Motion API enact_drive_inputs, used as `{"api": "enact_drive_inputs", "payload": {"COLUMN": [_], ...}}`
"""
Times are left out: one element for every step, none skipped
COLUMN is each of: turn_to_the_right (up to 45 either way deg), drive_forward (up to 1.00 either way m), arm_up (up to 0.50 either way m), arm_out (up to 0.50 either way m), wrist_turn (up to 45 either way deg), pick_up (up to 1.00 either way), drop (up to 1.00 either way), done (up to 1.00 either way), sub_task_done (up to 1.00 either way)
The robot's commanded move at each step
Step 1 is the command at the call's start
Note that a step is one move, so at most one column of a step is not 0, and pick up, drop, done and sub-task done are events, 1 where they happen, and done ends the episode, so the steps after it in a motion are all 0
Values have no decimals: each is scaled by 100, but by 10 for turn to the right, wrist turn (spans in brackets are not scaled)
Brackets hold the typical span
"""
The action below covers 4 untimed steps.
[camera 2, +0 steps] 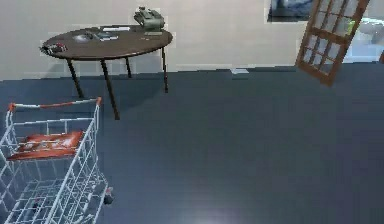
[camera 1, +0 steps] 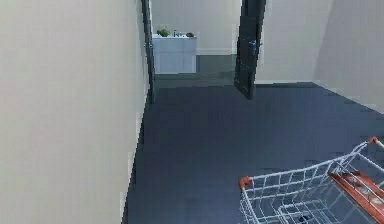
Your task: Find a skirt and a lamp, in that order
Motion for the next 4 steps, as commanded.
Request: {"api": "enact_drive_inputs", "payload": {"turn_to_the_right": [0,90,0,450], "drive_forward": [100,0,5,0], "arm_up": [0,0,0,0], "arm_out": [0,0,0,0], "wrist_turn": [0,0,0,0], "pick_up": [0,0,0,0], "drop": [0,0,0,0], "done": [0,0,0,0], "sub_task_done": [0,0,0,0]}}
